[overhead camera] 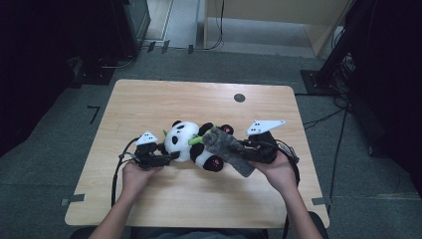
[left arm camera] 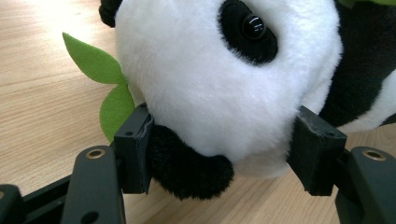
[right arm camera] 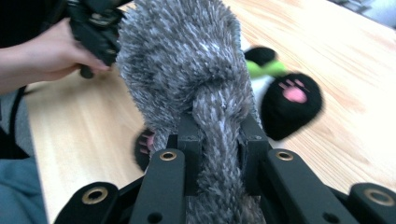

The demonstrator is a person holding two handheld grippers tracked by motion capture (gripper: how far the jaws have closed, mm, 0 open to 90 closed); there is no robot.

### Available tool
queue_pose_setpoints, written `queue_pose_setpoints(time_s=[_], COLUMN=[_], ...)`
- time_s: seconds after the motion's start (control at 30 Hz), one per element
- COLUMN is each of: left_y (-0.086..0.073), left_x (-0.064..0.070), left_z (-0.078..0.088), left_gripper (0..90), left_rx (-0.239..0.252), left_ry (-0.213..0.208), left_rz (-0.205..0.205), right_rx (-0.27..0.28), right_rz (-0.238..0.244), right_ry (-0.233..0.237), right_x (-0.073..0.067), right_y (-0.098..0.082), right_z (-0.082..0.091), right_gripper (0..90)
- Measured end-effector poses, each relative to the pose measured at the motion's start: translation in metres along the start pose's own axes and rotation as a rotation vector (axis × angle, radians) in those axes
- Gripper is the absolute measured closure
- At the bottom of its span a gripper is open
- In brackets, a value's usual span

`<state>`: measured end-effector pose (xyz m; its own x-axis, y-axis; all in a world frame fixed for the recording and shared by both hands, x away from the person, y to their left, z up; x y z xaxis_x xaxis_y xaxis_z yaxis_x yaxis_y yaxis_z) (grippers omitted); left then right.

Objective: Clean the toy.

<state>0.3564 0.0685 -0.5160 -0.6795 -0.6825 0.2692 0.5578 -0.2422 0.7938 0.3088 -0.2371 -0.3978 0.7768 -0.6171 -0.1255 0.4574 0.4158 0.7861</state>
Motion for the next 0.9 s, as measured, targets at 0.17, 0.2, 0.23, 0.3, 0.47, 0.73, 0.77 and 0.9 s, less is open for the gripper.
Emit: queue_pose_setpoints(time_s=[0.17, 0.2, 0.23, 0.3, 0.47, 0.73, 0.77, 0.9], left_y=[0.000, 0.000, 0.000, 0.000, 0.000, 0.000, 0.000, 0.000], left_x=[0.000, 0.000, 0.000, 0.000, 0.000, 0.000, 0.000, 0.000], left_z=[0.000, 0.000, 0.000, 0.000, 0.000, 0.000, 0.000, 0.000], left_gripper=[33.8, 33.8, 33.8, 33.7, 33.7, 33.8, 33.8, 33.8], left_rx=[-0.001, -0.001, -0.001, -0.002, -0.003, -0.005, -0.006, -0.006], left_ry=[0.001, 0.001, 0.002, 0.003, 0.002, 0.001, 0.001, -0.001], left_rz=[-0.002, -0.002, -0.003, -0.003, -0.003, -0.008, -0.008, -0.006], right_rx=[-0.001, 0.001, -0.003, -0.008, -0.045, -0.076, -0.078, -0.082], right_rz=[0.048, 0.052, 0.058, 0.069, 0.075, 0.038, 0.032, 0.006], right_ry=[0.034, 0.050, 0.060, 0.076, 0.102, 0.064, 0.052, 0.016], right_x=[-0.023, -0.028, -0.032, -0.039, -0.044, -0.024, -0.021, -0.009], right_y=[0.009, 0.011, 0.011, 0.012, 0.004, -0.010, -0.012, -0.016], right_z=[0.000, -0.001, -0.003, -0.007, -0.030, -0.037, -0.035, -0.028], right_gripper=[76.5, 76.5, 76.5, 76.5, 76.4, 76.4, 76.4, 76.5])
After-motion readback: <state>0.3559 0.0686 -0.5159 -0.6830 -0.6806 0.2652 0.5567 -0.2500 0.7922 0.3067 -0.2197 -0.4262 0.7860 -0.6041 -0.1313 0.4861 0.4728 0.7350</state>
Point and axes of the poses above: each handheld gripper's, and its own axes: z roughly backward along the jaws, y roughly out of its top, x roughly to its right, the point moved 4 cm from there along -z, roughly forward along the jaws, and after that the axes turned 1 degree about x, right-handed, at the moved point
